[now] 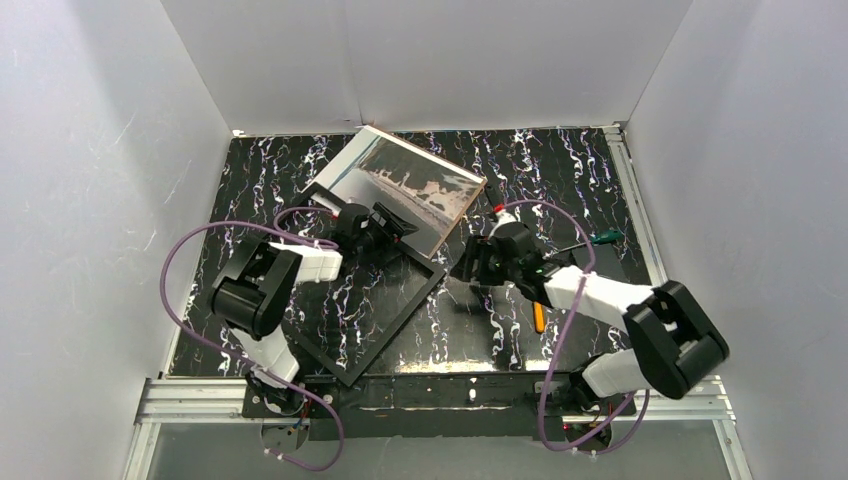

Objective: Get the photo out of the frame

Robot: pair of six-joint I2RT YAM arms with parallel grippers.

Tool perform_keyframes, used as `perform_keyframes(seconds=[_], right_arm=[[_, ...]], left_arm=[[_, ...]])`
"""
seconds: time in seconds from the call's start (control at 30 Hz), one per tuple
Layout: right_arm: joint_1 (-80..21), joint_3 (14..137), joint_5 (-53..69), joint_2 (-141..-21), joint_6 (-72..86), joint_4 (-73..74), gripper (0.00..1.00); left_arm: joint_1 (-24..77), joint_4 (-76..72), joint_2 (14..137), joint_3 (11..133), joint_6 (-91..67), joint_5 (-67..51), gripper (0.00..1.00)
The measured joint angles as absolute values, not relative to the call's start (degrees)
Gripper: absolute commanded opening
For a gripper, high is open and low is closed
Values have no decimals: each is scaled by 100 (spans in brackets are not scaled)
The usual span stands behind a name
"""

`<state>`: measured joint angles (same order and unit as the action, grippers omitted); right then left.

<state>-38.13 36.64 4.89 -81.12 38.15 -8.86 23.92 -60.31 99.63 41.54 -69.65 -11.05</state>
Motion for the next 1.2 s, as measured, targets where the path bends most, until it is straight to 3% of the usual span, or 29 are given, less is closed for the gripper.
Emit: perform_keyframes(seconds=[0.2,0.37,0.67,0.87,1.2], right_arm=[[-3450,3223,316,-7649,3824,-908,71],[-3454,3301,915,-8064,3535,-1083,74],[-3728,3999,1190,-8903,3087,-1072,75],[-4023,4792,526,-9369,2821,-567,75],[-4379,5889,-436,-10252,1577,167,54]], left_arm=[[2709,-6193,10339,4504,-7188,-1072,81],[2860,-6023,10204,4506,-7181,-834,98],[2884,-3227,8868,4477,-6337,-526,98],[2842,-1509,7456,4569,-5374,-290,98],[2753,757,5841,5312,-4080,-1,98]])
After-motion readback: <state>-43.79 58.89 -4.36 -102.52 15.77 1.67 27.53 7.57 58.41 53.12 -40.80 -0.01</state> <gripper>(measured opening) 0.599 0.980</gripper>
